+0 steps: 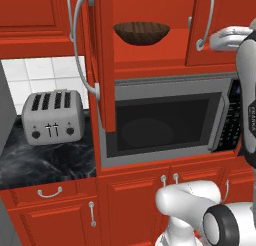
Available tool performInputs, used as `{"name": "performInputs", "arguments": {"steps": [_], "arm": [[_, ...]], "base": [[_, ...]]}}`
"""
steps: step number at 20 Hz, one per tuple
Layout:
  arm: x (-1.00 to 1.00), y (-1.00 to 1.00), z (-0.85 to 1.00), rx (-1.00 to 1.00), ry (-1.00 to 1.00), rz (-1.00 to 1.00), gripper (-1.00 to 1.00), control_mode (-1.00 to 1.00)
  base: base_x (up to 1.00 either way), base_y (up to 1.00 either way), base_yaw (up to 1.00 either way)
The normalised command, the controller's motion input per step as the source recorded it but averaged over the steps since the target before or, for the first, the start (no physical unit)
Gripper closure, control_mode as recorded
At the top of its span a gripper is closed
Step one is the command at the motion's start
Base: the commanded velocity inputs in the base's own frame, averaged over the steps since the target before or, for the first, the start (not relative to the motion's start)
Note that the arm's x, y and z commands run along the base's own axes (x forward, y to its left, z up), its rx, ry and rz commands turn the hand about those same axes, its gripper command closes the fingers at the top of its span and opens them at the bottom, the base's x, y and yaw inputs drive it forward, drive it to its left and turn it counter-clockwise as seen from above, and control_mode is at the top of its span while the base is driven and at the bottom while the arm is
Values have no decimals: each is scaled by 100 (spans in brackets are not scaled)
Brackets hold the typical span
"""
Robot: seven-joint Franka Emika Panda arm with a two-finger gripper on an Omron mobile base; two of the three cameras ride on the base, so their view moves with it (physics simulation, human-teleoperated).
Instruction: Move the bowls from the cabinet to the plates on the dining table.
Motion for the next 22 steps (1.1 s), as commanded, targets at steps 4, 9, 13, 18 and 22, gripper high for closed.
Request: {"name": "performInputs", "arguments": {"steps": [4, 9, 13, 18, 22], "arm": [[51, -26, -9, 8, -5, -19, -100, -100], [43, -22, 0, 7, -2, -9, -100, -100], [10, -13, 5, 7, 0, 2, -100, -100], [0, -10, 12, 3, 0, 15, -100, -100], [0, 0, 4, 0, 0, 19, -100, -100]], "base": [[0, 0, 0], [0, 0, 0], [0, 0, 0], [0, 0, 0], [0, 0, 0]]}}
